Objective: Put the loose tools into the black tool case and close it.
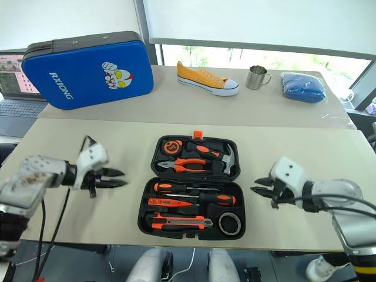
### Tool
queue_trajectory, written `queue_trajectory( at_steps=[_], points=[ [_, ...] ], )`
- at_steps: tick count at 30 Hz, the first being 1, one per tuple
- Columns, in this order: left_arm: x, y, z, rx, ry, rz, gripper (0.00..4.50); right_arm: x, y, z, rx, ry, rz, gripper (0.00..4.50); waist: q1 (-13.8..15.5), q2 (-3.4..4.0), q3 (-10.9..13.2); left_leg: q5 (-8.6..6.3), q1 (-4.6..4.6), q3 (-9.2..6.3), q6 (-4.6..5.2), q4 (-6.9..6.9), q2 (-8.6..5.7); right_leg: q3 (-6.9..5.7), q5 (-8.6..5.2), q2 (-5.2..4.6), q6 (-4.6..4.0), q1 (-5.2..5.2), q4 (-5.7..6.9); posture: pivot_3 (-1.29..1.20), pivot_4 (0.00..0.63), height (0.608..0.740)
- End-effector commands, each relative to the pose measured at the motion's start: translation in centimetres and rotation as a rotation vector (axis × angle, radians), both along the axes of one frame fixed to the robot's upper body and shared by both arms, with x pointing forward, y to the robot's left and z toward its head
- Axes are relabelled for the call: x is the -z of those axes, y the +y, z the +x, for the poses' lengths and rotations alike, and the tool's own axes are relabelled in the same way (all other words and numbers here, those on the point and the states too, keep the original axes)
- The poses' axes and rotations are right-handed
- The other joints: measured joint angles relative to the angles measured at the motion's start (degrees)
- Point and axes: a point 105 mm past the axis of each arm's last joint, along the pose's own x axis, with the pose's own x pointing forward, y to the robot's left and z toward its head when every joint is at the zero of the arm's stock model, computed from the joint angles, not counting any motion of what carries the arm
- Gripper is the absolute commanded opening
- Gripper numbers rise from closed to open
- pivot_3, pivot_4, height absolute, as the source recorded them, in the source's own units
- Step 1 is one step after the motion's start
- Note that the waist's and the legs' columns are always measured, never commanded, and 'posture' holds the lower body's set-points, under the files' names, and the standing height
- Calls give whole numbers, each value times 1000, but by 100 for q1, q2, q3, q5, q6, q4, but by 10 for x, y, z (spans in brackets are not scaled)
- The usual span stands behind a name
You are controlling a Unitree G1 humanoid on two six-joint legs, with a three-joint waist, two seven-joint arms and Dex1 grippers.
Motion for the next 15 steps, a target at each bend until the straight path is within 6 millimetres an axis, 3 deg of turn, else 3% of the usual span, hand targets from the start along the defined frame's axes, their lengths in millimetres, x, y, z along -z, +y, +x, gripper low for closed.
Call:
queue_trajectory(
  at_steps=[1,2,6,12,15],
  points=[
    [-14,-9,6,-88,117,-133,3447,-13,1,8,70,47,97,2848,11,0,-1,0,-1,-2,0,2,-1,-2,0,0,1,1,1,0,150,740],
    [-17,-16,14,-141,164,-195,3665,-16,4,14,98,84,158,3106,9,0,0,-1,-2,-2,1,0,-5,-1,0,-3,2,1,1,0,150,740],
    [-17,-43,19,-170,259,-257,3665,-18,14,29,152,183,274,3106,-8,-2,0,1,-8,-6,0,1,-25,-1,1,-8,3,-6,2,0,150,740],
    [-12,-67,27,-172,274,-278,3665,-15,23,41,195,275,365,3106,-21,-2,0,1,-8,-9,0,-9,-27,0,1,-10,1,-13,7,0,150,740],
    [-5,-69,26,-155,259,-231,3665,-14,23,47,231,294,398,3106,-31,-2,0,1,-8,-8,-2,-7,-31,3,1,-13,1,-12,8,0,150,740]
  ],
)
